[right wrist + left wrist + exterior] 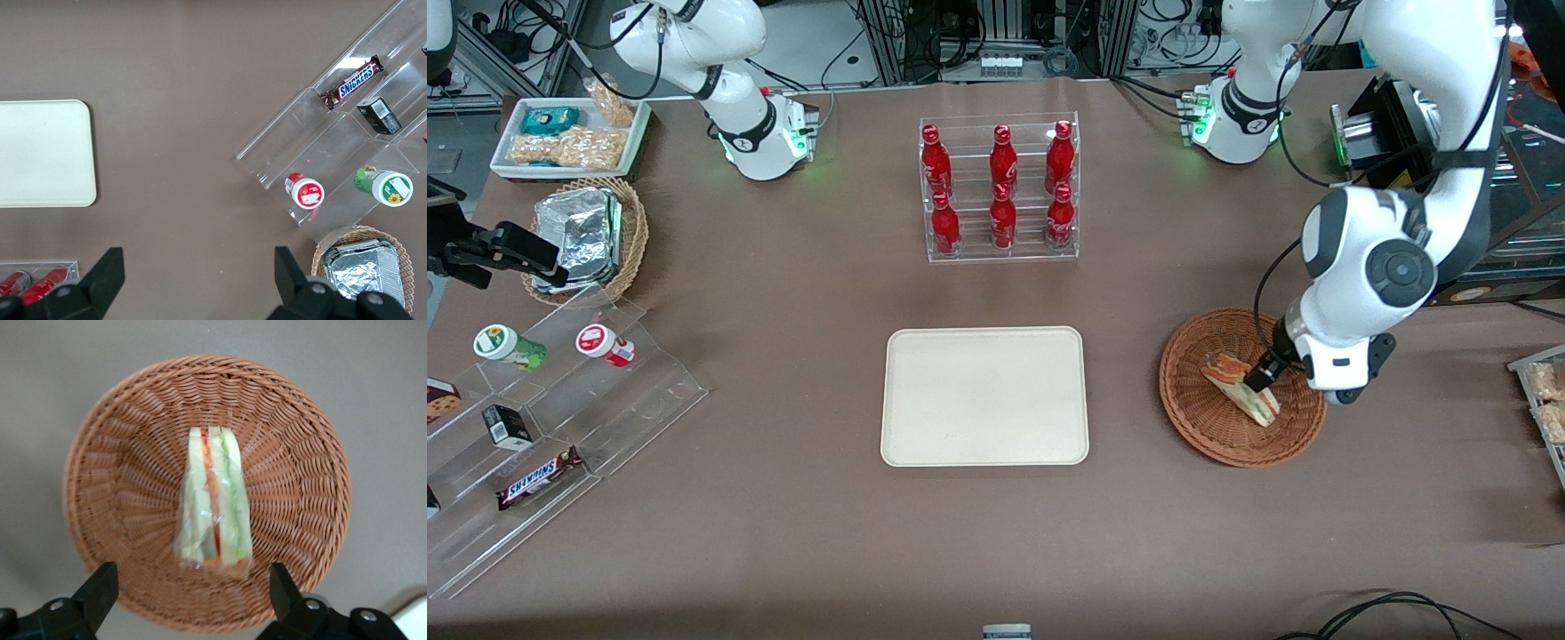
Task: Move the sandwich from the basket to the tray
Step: 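Close the left gripper on the wrapped sandwich, then lift the sandwich and carry it over the cream tray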
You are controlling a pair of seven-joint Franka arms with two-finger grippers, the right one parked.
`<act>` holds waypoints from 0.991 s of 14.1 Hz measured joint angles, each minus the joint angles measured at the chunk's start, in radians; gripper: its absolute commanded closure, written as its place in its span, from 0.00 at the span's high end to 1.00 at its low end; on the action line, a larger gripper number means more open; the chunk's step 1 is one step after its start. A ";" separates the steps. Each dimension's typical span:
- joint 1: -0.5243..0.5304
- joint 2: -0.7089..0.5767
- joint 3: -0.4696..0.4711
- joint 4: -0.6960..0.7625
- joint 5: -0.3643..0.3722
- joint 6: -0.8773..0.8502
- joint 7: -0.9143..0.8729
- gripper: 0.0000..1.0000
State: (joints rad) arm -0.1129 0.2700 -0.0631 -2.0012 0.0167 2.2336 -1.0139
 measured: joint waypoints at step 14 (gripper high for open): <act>-0.012 0.108 -0.001 0.240 -0.002 -0.318 -0.113 0.07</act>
State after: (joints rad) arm -0.1248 0.3776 -0.0639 -1.7611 0.0152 1.9157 -1.1271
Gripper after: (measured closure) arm 0.722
